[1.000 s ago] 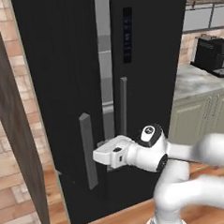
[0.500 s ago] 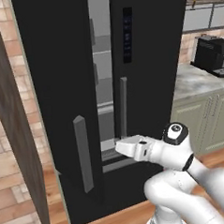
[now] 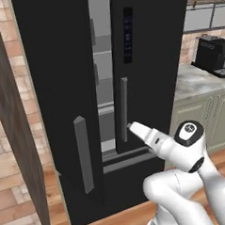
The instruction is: Place one of the steaks on the plate and the other in the bowl. Then place the bowl in the fridge.
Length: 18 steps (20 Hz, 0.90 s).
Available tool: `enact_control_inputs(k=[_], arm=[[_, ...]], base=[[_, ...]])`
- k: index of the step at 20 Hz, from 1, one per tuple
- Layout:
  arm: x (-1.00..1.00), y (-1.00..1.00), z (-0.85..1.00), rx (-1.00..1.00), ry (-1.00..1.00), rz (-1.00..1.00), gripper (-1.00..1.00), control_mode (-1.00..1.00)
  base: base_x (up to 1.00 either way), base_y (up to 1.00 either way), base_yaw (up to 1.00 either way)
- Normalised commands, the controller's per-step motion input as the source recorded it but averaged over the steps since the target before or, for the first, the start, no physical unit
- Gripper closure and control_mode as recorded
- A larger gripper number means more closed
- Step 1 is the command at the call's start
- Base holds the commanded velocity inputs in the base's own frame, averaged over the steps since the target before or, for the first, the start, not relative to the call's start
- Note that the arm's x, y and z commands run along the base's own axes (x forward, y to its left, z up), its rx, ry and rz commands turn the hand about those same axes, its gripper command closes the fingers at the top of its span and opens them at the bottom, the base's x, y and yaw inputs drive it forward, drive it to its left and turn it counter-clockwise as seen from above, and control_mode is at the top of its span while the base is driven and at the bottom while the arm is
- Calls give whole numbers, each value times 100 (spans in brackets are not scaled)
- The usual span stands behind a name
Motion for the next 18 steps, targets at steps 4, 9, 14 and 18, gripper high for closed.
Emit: enact_control_inputs(k=[4, 9, 14, 18], arm=[[0, -26, 81, 22, 54, 5, -100, -100], [0, -29, 87, 25, 59, 4, -100, -100], [-1, -48, 96, 31, 54, 5, -100, -100], [0, -39, 81, 25, 53, 19, -100, -100]], base=[[0, 0, 0], [0, 0, 0], [0, 0, 0], [0, 0, 0]])
